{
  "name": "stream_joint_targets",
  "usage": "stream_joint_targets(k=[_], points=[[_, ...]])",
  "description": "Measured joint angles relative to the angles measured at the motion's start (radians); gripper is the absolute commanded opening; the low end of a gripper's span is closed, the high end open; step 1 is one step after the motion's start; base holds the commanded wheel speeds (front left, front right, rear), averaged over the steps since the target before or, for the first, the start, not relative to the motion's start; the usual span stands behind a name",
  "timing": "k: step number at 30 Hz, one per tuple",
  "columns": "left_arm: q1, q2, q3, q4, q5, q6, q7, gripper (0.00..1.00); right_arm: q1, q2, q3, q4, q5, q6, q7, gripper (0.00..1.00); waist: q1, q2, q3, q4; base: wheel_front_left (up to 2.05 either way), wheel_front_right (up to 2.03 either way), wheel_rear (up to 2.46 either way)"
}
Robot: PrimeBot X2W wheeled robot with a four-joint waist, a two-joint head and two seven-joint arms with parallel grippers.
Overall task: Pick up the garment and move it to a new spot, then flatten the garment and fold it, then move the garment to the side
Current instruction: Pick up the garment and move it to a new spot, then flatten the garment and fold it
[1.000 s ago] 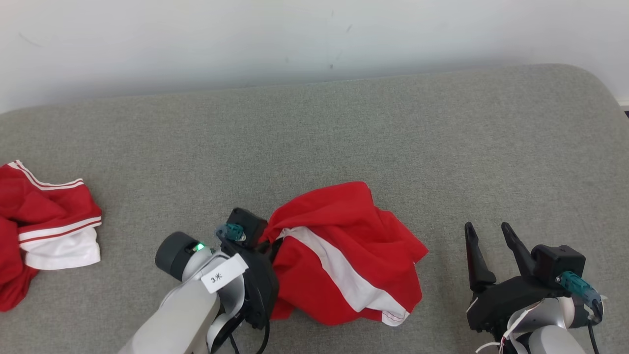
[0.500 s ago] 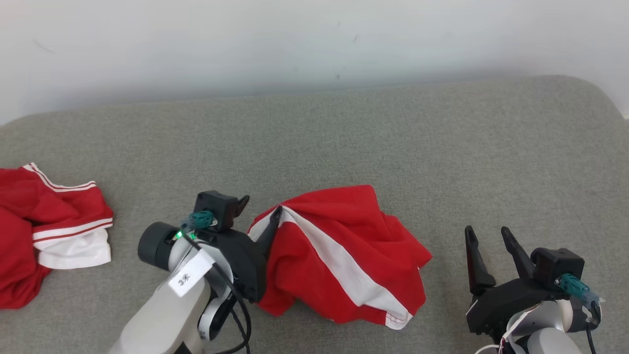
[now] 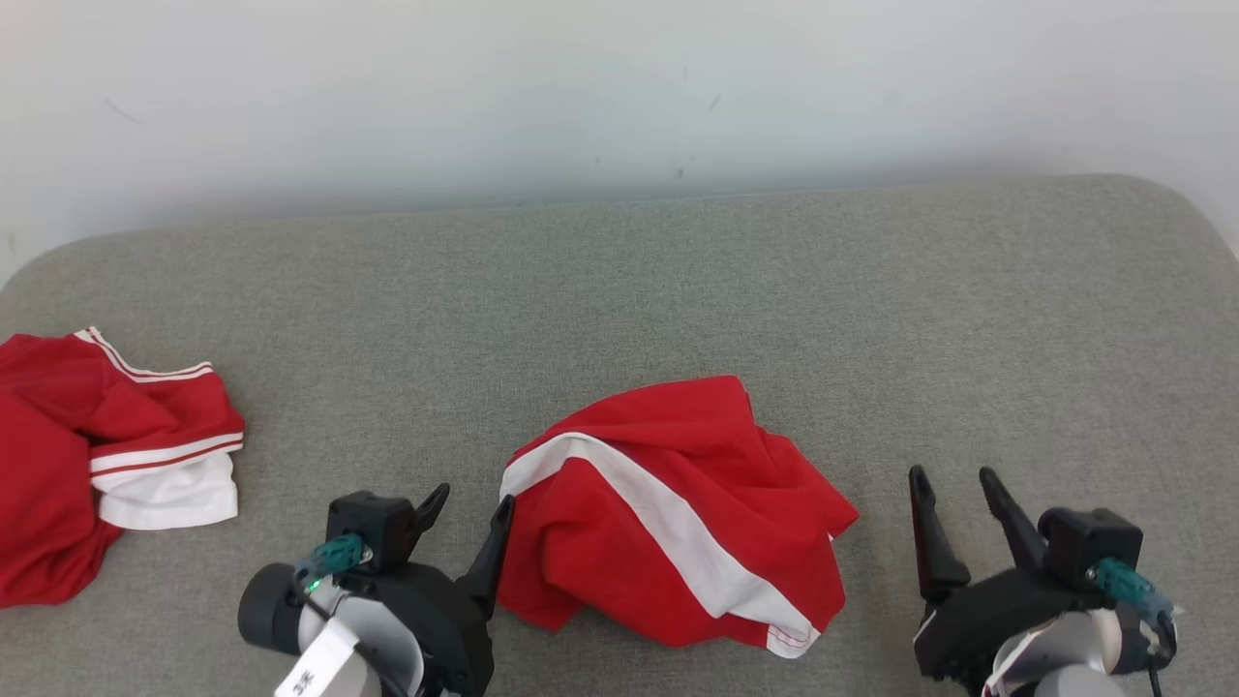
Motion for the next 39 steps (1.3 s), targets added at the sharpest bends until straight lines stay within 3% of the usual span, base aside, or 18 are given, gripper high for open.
stream_joint_targets(k=[9,20,28,39], points=[[0.085,0.034,0.055,-0.081,-0.009,0.027,-0.035,1.00,0.119,0.001,0.025,-0.046,0.029,0.034,0.027,1.00,-0.0001,-0.0001,-0.003,0.000,0.00,0.00,0.00],[0.075,0.024,0.056,-0.116,-0.017,0.026,-0.022,1.00,0.177,0.012,0.060,-0.087,0.099,0.077,0.113,1.00,0.0000,0.0000,0.042,-0.001,0.00,0.00,0.00],[-0.031,-0.007,0.046,-0.039,-0.044,-0.011,0.046,1.00,0.176,0.021,0.111,-0.066,0.132,0.088,0.174,1.00,0.0000,0.0000,0.075,0.009,0.00,0.00,0.00],[-0.059,-0.056,0.023,0.093,-0.093,-0.078,0.117,1.00,0.118,0.024,0.151,-0.019,0.133,0.085,0.202,1.00,0.0000,0.0000,0.096,0.009,0.00,0.00,0.00]])
